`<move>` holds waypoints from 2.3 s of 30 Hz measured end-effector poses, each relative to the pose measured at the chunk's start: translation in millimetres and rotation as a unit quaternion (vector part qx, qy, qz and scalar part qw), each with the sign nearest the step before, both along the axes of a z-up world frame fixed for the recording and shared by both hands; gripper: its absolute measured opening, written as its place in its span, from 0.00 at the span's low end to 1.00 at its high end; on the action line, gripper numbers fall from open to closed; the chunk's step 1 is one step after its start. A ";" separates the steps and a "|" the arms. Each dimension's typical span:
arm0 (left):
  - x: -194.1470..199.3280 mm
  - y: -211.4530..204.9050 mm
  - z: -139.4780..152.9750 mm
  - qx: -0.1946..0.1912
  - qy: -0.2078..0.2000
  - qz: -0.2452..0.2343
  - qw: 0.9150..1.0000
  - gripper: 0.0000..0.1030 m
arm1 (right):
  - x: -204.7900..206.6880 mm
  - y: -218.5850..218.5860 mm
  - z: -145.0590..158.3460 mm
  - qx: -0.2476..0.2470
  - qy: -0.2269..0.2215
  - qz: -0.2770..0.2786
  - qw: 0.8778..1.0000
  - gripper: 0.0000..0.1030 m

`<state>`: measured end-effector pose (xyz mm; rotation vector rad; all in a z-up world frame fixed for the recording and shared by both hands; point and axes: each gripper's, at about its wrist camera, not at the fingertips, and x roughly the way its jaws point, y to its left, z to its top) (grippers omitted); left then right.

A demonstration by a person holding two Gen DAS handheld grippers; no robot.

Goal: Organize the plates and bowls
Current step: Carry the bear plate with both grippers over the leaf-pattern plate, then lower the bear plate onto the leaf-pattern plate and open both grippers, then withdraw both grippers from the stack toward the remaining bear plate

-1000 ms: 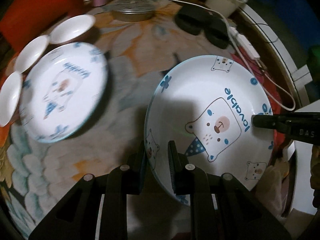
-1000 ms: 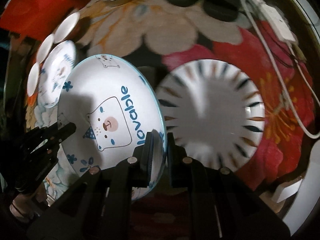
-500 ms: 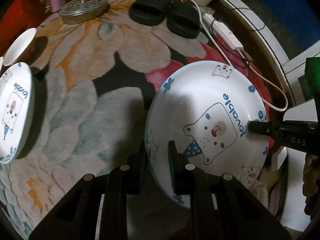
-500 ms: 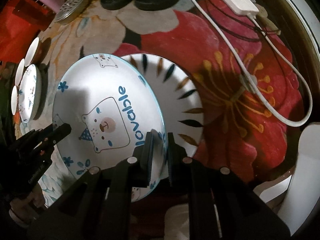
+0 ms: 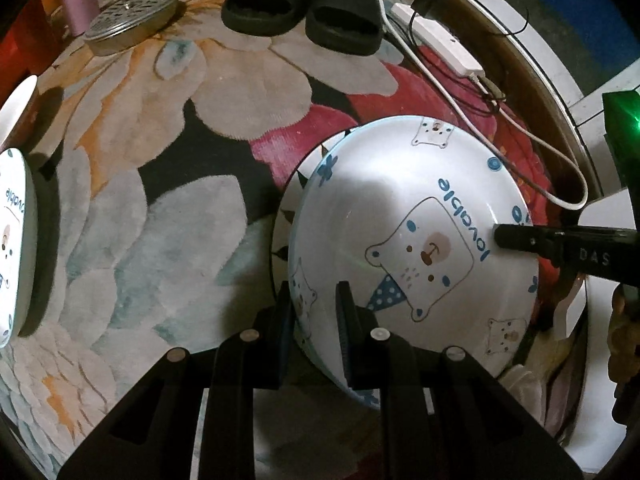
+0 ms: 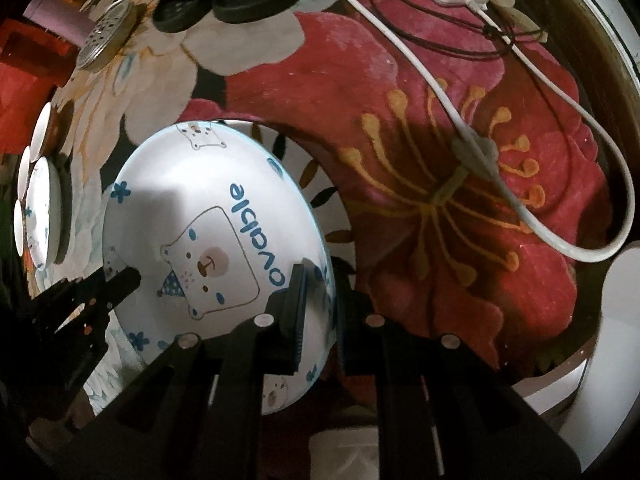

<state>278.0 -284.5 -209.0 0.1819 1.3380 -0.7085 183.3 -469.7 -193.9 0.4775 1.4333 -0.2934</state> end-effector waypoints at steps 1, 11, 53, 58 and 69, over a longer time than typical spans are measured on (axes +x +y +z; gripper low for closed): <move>-0.9 -0.7 -0.8 0.001 -0.001 -0.002 1.000 0.18 | -0.5 -0.7 -2.9 -0.001 0.004 -0.002 1.000 0.13; 2.0 -0.6 -4.1 -0.010 0.023 0.000 1.000 0.19 | -7.4 -1.8 -10.0 0.005 0.009 -0.005 1.000 0.16; 19.3 65.5 35.0 -0.049 -0.006 0.057 0.997 0.99 | 34.9 55.2 8.8 -0.010 -0.040 0.044 0.998 0.99; 25.4 86.4 33.8 -0.043 -0.007 0.076 0.996 0.99 | 41.9 67.9 10.2 -0.011 -0.041 0.051 0.998 0.99; 35.2 137.3 32.4 -0.034 -0.008 0.118 0.992 0.99 | 60.2 96.8 15.3 -0.015 -0.050 0.069 0.996 0.99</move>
